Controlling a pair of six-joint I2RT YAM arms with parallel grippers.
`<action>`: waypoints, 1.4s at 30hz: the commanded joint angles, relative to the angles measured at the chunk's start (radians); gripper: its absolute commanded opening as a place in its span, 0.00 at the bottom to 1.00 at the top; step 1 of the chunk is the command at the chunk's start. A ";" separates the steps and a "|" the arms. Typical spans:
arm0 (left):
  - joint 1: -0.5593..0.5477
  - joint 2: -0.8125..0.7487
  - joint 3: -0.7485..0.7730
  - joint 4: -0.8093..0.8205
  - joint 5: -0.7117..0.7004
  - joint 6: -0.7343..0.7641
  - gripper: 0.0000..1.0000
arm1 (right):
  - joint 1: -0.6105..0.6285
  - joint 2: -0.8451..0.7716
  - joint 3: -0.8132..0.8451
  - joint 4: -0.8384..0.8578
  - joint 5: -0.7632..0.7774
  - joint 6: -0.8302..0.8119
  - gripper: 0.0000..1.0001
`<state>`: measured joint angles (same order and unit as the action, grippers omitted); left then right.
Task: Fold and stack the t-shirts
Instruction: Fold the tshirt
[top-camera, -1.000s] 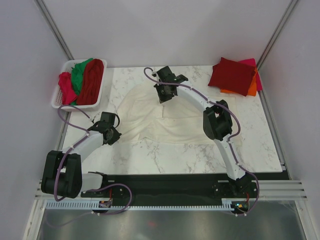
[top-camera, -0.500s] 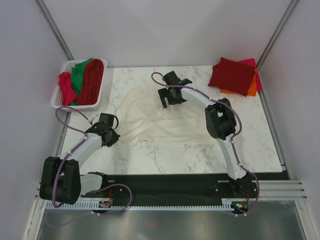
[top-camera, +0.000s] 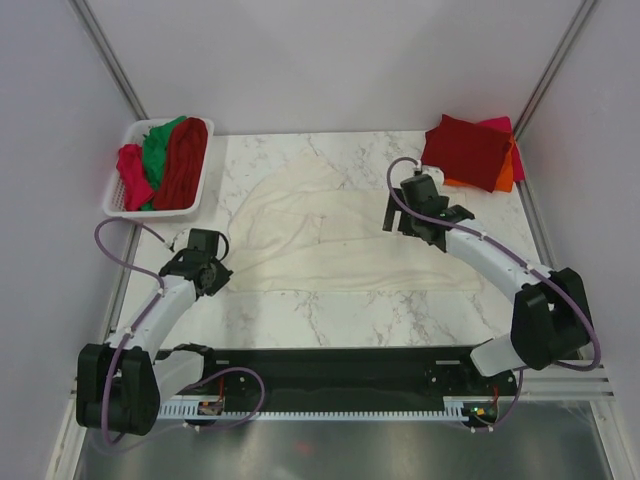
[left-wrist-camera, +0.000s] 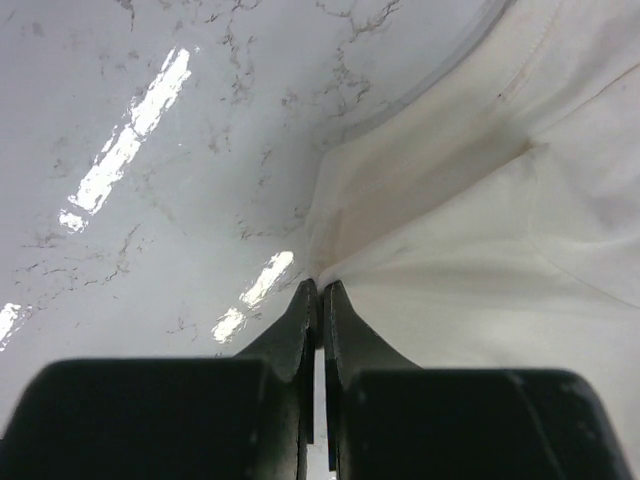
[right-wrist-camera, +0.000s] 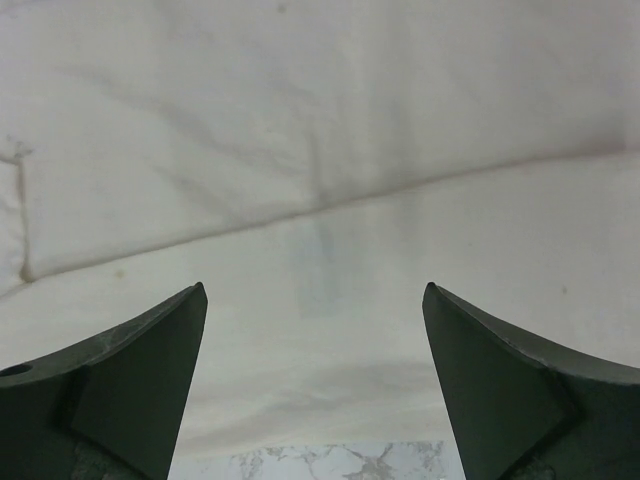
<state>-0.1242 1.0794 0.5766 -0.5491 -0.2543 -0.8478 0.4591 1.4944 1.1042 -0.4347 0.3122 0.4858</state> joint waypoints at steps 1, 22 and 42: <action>0.009 0.011 -0.001 -0.031 -0.017 0.009 0.02 | -0.053 -0.040 -0.150 0.080 -0.082 0.128 0.97; 0.021 -0.242 -0.021 -0.171 0.193 -0.065 0.02 | -0.355 -0.394 -0.597 -0.030 -0.193 0.293 0.98; 0.017 -0.466 0.324 -0.697 0.133 0.070 0.86 | -0.361 -0.586 -0.302 -0.276 -0.073 0.258 0.98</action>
<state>-0.1089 0.5892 0.8284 -1.1755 -0.0532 -0.8822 0.1017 0.8951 0.7544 -0.7223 0.2123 0.7662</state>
